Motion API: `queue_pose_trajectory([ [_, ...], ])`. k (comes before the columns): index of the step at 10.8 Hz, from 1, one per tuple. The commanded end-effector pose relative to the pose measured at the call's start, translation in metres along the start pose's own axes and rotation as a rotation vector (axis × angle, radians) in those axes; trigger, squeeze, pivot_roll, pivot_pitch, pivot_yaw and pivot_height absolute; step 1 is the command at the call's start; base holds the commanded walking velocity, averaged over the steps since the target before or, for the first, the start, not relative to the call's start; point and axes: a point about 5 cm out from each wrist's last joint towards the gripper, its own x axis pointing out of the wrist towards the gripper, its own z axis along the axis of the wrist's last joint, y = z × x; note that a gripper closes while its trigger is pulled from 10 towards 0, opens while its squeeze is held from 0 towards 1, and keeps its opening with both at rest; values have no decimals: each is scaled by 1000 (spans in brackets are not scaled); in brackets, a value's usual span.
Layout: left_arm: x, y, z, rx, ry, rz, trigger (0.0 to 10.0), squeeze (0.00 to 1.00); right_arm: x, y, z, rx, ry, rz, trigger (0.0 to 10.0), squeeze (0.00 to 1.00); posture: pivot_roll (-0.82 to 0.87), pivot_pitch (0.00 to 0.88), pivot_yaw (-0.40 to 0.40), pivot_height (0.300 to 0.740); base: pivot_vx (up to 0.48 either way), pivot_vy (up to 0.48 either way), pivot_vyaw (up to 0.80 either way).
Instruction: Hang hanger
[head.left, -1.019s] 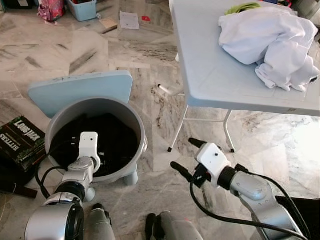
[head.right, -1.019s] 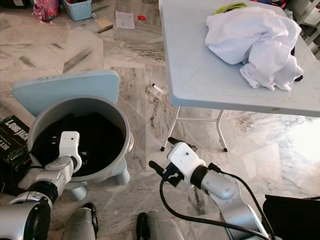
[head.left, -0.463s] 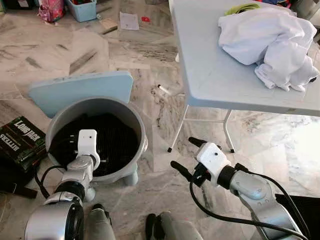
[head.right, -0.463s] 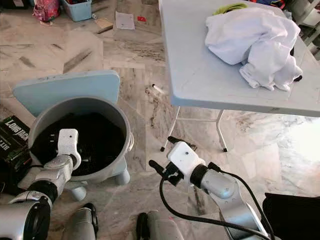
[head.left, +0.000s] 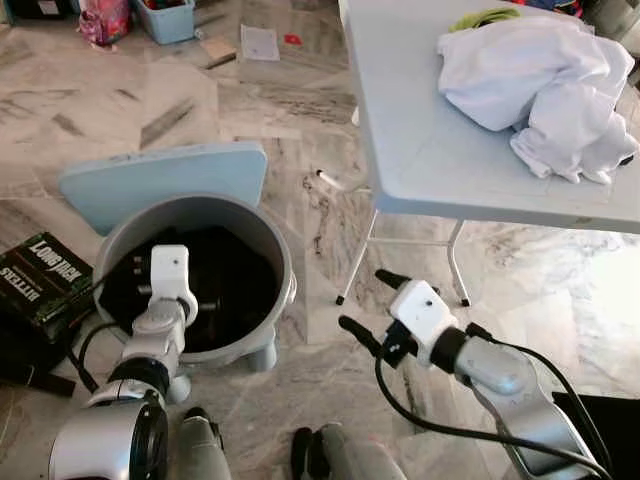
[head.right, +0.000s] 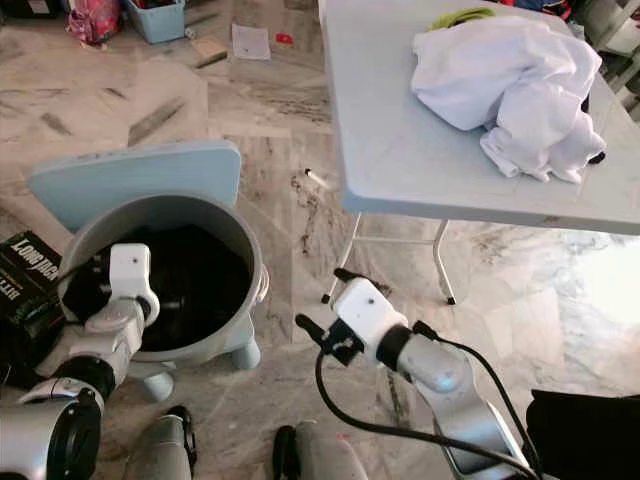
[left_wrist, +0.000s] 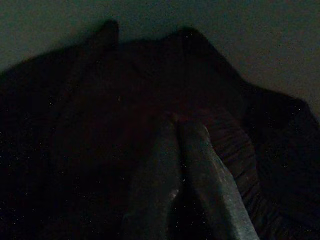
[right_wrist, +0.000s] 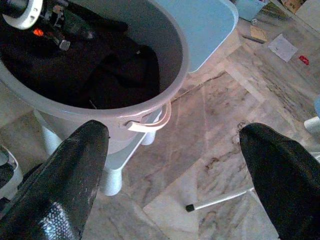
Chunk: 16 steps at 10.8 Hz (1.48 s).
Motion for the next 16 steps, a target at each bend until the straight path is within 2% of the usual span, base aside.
queue_pose_trajectory([
  [1, 1, 1, 7, -8, -40, 27, 0, 0, -1, 0, -5, 9, 15, 0, 10000, 0, -211, 157, -176, 740, 0, 0, 0],
  [5, 0, 5, 41, -10, -237, 70, 0, 0, 5, 6, -1, 94, -29, 91, 10000, 0, -162, 147, -166, 740, 0, 0, 0],
  [6, -5, 3, 70, -16, -388, 75, 0, 0, 13, 3, -5, 86, -24, 74, 10000, 0, -128, 143, -160, 740, 0, 0, 0],
  [8, -15, -10, 115, -20, -583, -27, 0, 0, 22, 3, -6, 85, -28, 41, 10000, 0, -102, 138, -150, 740, 0, 0, 0],
  [9, -20, -17, 132, -20, -648, -95, 0, 0, 26, 3, -5, 90, -36, 24, 10000, 0, -85, 135, -140, 740, 0, 0, 0],
  [10, -34, -29, 168, 0, -777, -205, 0, 0, 32, 2, -5, 99, -42, -7, 10000, 0, -64, 135, -128, 740, 0, 0, 0],
  [12, -61, -49, 203, 30, -901, -394, 0, 0, 39, 2, -8, 117, -45, -43, 10000, 0, -43, 131, -119, 740, 0, 0, 0],
  [13, -75, -57, 216, 112, -940, -514, 0, 0, 43, 3, -8, 122, -51, -46, 10000, 0, -34, 130, -117, 740, 0, 0, 0],
  [14, -87, -56, 231, 193, -986, -533, 0, 0, 46, 3, -9, 122, -55, -49, 10000, 0, -18, 127, -114, 740, 0, 0, 0],
  [16, -109, -53, 263, 186, -1077, -567, 0, 0, 52, 3, -10, 129, -56, -55, 10000, 0, 4, 122, -108, 740, 0, 0, 0],
])
